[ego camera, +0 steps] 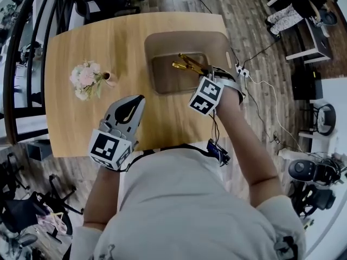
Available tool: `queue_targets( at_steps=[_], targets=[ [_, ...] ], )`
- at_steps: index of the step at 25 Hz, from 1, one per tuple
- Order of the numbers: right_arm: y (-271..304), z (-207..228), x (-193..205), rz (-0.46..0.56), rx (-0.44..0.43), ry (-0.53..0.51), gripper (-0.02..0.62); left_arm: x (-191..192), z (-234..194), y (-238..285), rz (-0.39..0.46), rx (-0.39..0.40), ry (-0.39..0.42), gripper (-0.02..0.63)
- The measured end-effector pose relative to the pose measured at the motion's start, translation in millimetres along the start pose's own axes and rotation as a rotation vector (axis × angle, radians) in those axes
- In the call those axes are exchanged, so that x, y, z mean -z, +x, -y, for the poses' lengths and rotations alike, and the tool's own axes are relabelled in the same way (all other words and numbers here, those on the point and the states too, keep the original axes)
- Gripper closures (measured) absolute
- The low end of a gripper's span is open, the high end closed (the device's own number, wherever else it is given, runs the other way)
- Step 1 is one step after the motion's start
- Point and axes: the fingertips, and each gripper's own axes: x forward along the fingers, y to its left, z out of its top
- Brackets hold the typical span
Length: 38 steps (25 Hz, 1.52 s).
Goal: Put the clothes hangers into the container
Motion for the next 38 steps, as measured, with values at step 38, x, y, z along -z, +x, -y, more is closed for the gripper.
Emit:
queue_targets(
  at_steps=[38],
  targets=[
    [33.4, -44.0, -34.1, 0.026, -0.414, 0.244, 0.426, 19.2, -14.3, -24.8, -0.021, -0.06, -0.044, 0.6]
  ],
)
